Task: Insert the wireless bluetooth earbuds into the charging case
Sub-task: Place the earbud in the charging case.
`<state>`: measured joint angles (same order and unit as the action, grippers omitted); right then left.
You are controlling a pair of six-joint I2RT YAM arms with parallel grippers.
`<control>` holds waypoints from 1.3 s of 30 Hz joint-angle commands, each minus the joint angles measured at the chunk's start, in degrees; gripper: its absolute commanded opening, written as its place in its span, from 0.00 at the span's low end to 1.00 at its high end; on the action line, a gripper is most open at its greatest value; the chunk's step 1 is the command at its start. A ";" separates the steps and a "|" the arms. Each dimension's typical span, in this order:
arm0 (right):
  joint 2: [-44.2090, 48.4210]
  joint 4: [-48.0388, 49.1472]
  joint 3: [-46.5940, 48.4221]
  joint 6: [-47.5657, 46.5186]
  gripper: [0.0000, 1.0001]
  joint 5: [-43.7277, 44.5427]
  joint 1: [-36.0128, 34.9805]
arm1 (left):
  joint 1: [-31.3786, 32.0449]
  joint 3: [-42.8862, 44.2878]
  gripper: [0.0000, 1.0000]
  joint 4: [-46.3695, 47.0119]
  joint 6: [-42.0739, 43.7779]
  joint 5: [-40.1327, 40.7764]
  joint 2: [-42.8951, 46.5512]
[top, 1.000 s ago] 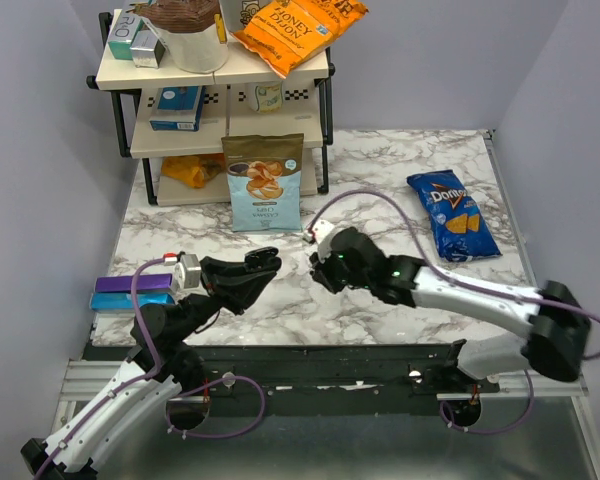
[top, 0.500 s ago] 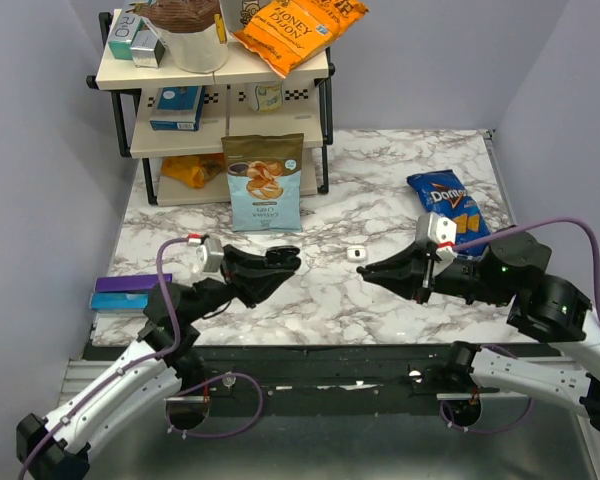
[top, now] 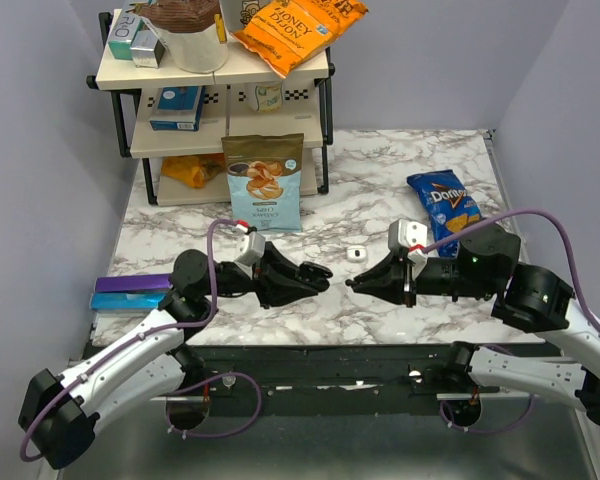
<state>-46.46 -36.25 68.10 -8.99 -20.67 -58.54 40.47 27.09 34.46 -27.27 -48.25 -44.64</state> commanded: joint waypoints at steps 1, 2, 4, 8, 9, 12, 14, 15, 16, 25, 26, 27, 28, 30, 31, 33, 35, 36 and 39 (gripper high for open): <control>-1.70 2.84 1.60 0.20 0.01 -1.92 -0.61 | 2.07 3.23 0.00 1.84 3.09 -3.96 -2.73; -2.40 2.85 1.69 0.12 0.01 -2.18 -0.61 | 2.59 3.58 0.00 1.23 3.62 -3.78 -3.43; -3.64 3.55 2.04 0.12 0.01 -2.80 -0.96 | 4.26 4.55 0.00 -1.40 5.99 -3.26 -3.87; -5.31 3.73 2.74 -0.06 0.01 -4.03 -1.57 | 6.64 5.34 0.00 -5.36 9.77 -1.94 -4.31; -5.66 3.64 2.83 -0.15 0.01 -4.38 -1.83 | 6.90 5.34 0.00 -5.89 10.30 -1.76 -4.23; -6.89 2.85 3.27 -0.67 0.01 -5.00 -2.80 | 7.69 5.43 0.00 -6.68 11.97 -1.76 -4.22; -7.68 2.24 3.62 -1.02 0.01 -5.00 -3.07 | 7.96 5.69 0.00 -6.77 12.32 -2.20 -4.57; -7.86 2.15 3.71 -1.11 0.01 -5.00 -3.50 | 8.05 5.95 0.00 -7.21 12.50 -2.37 -4.66; -8.03 2.15 3.71 -1.20 0.01 -4.82 -3.59 | 8.13 6.22 0.00 -7.47 12.59 -2.64 -4.75; -9.62 1.27 3.10 -1.55 0.01 -3.68 -4.65 | 8.93 7.01 0.00 -8.18 13.29 -2.38 -5.02; -9.70 1.18 3.01 -1.64 0.01 -3.59 -4.56 | 9.01 7.18 0.00 -8.09 13.47 -2.20 -5.10; -9.71 1.18 2.92 -1.64 0.01 -3.51 -4.74 | 9.19 7.19 0.00 -8.18 13.38 -2.11 -5.02; -9.97 1.09 2.83 -1.73 0.01 -2.98 -4.82 | 9.28 7.19 0.00 -8.18 13.47 -2.03 -5.02; -10.14 0.74 2.74 -1.82 0.01 -2.63 -4.83 | 9.45 7.19 0.00 -8.27 13.47 -1.85 -4.93; -10.32 0.65 2.57 -1.82 0.01 -2.19 -5.00 | 9.45 7.27 0.00 -8.35 13.64 -1.76 -4.93; -10.50 0.57 2.39 -1.90 0.01 -2.01 -5.00 | 9.54 7.27 0.00 -8.53 13.64 -1.59 -4.75; -10.76 0.30 2.22 -1.99 0.01 -1.48 -5.26 | 9.63 7.27 0.00 -8.79 13.82 -1.24 -4.49; -10.85 0.30 2.13 -1.99 0.01 -1.31 -5.26 | 9.63 7.36 0.00 -9.14 13.99 -1.06 -4.40; -10.76 0.21 1.52 -1.99 0.01 -0.69 -5.53 | 9.63 7.45 0.00 -9.49 14.34 -0.71 -3.87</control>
<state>-57.12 -34.48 70.32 -10.37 -22.98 -63.22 49.65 32.47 25.17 -14.66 -49.52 -49.74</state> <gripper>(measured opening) 0.223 0.370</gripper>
